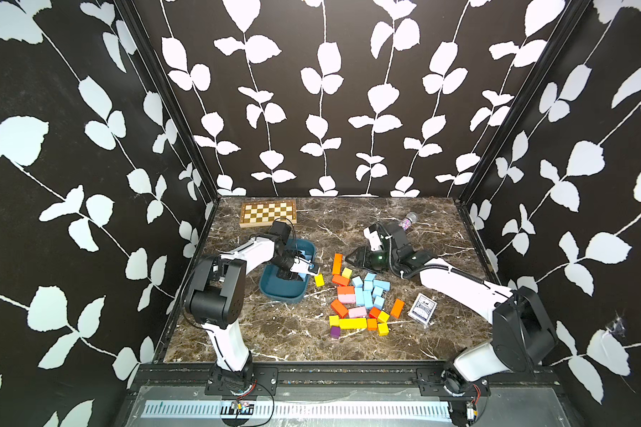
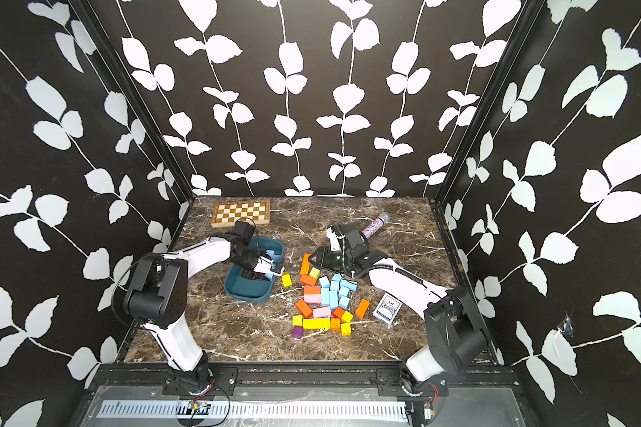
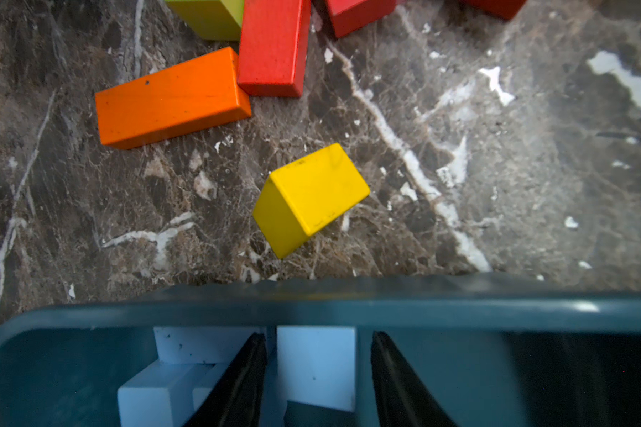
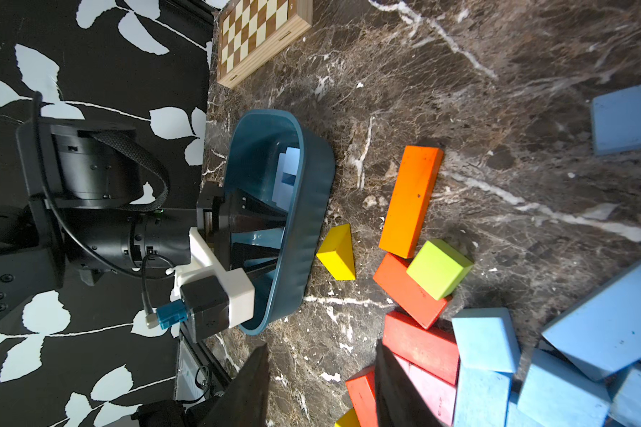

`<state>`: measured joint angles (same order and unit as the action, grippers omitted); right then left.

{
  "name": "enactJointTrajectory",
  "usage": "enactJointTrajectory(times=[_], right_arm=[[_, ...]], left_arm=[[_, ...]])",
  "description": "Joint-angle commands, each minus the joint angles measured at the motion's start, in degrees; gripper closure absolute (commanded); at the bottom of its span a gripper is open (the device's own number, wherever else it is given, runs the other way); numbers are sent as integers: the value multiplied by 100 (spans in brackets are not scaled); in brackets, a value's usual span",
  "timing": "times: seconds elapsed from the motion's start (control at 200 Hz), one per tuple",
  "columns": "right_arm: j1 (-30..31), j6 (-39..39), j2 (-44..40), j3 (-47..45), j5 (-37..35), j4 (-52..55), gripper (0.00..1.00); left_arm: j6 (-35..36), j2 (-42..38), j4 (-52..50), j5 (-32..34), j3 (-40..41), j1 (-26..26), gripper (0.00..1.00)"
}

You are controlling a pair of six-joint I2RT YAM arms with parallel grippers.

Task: Pick out the blue building blocks
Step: Place the building block in the storage box.

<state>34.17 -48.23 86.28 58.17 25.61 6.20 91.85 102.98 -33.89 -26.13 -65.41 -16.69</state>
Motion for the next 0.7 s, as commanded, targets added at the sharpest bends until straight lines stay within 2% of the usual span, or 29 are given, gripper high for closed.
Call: enactJointTrajectory(times=[0.0, 0.245, 0.455, 0.695], right_arm=[[28, -24, -124, -14, -91, -166, 56], [28, -20, -100, 38, -118, -158, 56], [28, 5, -77, 99, -168, -53, 56], [28, 85, 22, 265, -292, 258, 56]], left_arm=[[-48, -181, -8, -103, 100, 2, 53], [-412, -277, 560, -216, 269, -6, 52], [-570, -310, 948, -64, 403, -3, 50], [-820, -469, 1036, -127, 456, -8, 43]])
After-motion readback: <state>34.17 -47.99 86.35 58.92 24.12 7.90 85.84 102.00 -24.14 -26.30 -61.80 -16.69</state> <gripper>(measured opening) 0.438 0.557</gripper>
